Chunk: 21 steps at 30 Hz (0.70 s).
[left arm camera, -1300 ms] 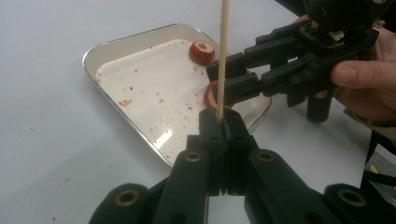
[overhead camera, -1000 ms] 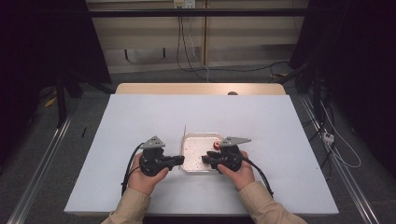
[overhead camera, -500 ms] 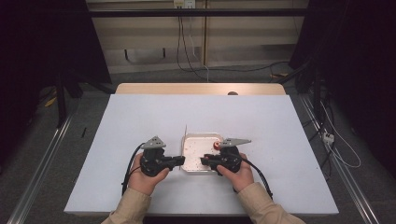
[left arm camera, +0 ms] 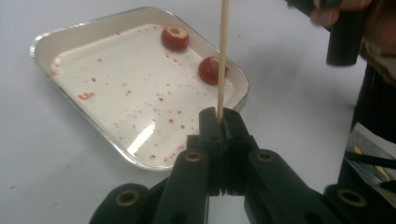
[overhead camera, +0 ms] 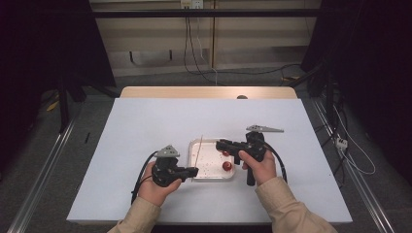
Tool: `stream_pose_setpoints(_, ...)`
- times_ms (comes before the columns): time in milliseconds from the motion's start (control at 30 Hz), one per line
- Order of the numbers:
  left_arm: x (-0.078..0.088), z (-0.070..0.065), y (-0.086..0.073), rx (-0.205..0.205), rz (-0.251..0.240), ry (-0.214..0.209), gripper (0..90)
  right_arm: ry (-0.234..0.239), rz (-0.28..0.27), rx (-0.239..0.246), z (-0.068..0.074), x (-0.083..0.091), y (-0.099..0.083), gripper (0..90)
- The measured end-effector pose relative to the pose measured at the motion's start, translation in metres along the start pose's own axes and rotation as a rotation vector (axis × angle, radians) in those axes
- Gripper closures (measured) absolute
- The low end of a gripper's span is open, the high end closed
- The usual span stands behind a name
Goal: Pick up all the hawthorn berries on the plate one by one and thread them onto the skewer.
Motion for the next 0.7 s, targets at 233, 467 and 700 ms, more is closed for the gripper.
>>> stream_pose_setpoints(233, -0.011, -0.003, -0.003, -0.005, 0.044, -0.006, 89.2, 0.037, -0.038, -0.043, 0.004, 0.007, 0.017, 72.7)
stream_pose_setpoints(467, -0.017, -0.005, -0.005, -0.016, 0.081, -0.001, 89.2, 0.025, -0.045, -0.042, 0.007, 0.008, 0.022, 72.7)
stream_pose_setpoints(700, -0.024, -0.005, -0.005, -0.01, 0.102, -0.011, 89.2, 0.024, -0.039, -0.016, 0.013, 0.007, 0.024, 72.7)
Point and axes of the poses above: each handheld gripper's, and its own axes: x roughly backward along the jaws, y roughly out of its top, z roughly to its left, the point moved 2 cm from there along -x, roughly forward along the jaws, and after that the axes turned 2 degrees about -y, right-handed, at the moved point
